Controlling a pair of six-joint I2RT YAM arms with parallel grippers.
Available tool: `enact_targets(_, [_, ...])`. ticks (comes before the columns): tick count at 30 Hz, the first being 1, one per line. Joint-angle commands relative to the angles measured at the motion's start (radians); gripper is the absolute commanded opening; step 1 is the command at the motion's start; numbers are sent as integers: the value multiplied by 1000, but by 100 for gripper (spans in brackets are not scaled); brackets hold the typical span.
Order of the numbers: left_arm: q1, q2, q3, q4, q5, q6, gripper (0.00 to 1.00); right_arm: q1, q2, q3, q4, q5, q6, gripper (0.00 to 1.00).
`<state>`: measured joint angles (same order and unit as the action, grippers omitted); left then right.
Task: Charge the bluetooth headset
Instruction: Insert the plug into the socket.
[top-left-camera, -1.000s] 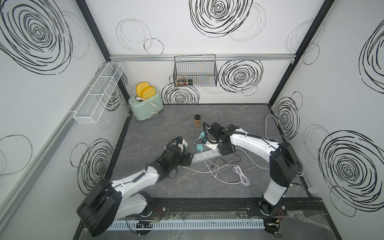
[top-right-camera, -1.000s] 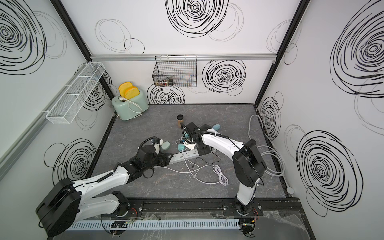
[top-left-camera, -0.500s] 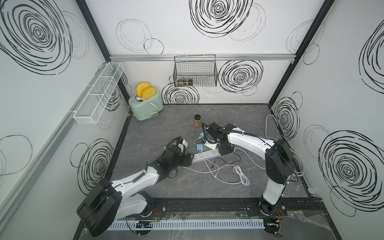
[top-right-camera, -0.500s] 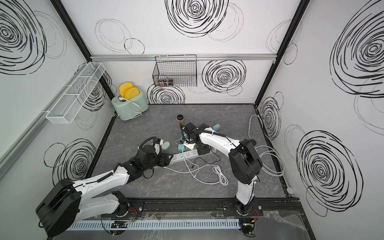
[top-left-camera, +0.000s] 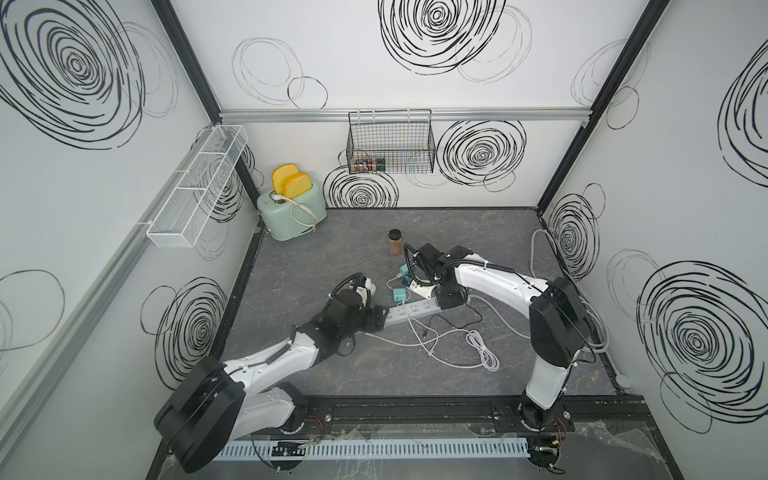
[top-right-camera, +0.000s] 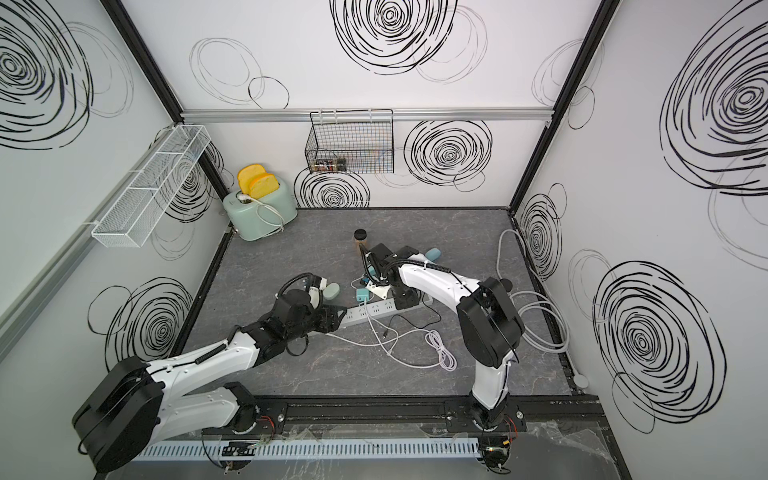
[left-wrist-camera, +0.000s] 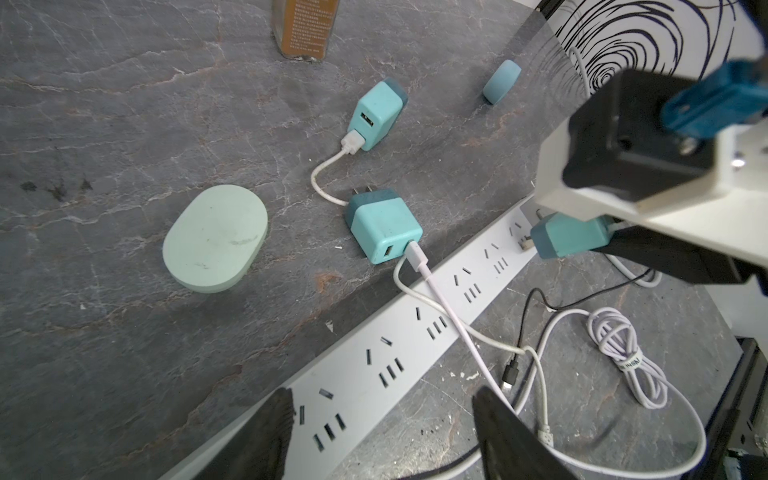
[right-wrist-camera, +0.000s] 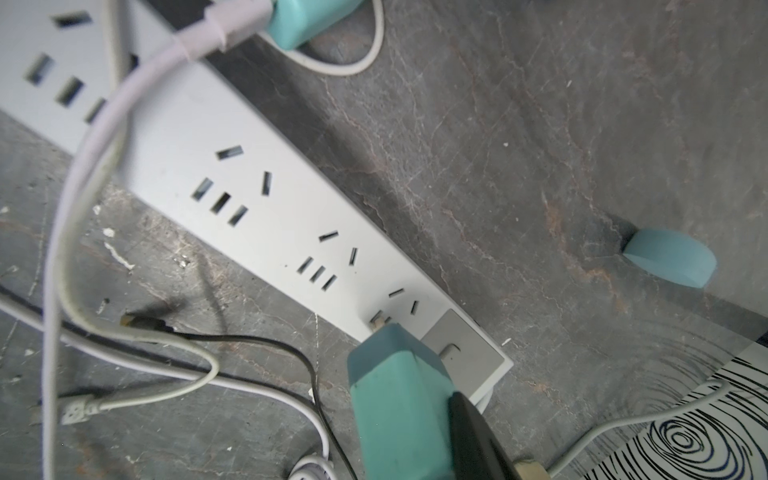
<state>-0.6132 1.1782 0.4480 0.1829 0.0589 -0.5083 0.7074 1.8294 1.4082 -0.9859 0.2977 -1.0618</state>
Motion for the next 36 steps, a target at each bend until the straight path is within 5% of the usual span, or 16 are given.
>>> enact_targets(1, [7,8,-11,44,6,4,72,7,40,18,-65,9,14,4])
enact_targets(23, [27,17,-21,55,10,6,72,3,248,78,-80,9,21,2])
enact_targets(36, [38,18,-28,63,21,3,72,36,347,85,-75,18,187,4])
